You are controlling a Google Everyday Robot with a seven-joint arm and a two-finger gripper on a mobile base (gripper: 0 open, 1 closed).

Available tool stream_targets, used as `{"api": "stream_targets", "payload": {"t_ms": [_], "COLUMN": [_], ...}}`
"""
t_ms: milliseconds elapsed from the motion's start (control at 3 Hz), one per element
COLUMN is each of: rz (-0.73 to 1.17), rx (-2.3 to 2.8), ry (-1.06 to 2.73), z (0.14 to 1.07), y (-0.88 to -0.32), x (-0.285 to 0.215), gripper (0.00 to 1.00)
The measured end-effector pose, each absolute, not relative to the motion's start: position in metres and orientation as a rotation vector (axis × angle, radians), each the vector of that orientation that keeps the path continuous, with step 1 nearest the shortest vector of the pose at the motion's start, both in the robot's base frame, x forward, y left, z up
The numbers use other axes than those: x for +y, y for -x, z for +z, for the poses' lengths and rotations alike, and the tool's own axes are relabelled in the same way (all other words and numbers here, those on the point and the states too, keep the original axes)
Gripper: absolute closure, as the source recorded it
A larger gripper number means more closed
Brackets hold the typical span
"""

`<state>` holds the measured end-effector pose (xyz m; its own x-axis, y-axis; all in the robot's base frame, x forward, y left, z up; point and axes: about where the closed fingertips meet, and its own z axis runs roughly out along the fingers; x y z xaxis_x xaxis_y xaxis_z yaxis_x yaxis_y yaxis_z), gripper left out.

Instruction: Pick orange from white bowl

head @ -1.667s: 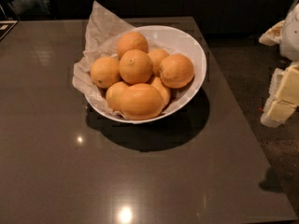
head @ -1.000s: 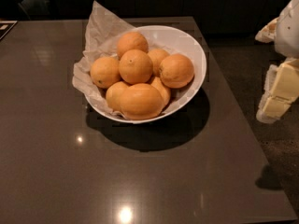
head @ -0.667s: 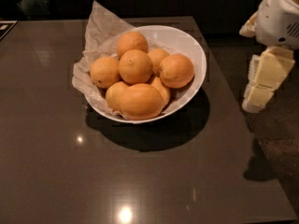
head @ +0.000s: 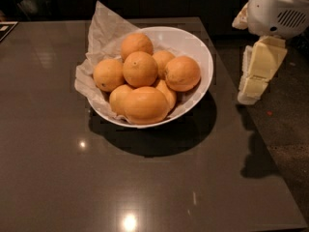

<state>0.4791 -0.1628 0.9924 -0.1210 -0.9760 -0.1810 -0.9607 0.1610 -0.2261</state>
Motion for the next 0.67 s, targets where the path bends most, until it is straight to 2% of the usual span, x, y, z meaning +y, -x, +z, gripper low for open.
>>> {"api": "stream_targets", "payload": {"t_ms": [667], "rz": [-0.097], "rx": [2.061], "ry": [1.919], "z": [0.999], "y": [-0.495], "x": [-0.135], "gripper": [0.0]}}
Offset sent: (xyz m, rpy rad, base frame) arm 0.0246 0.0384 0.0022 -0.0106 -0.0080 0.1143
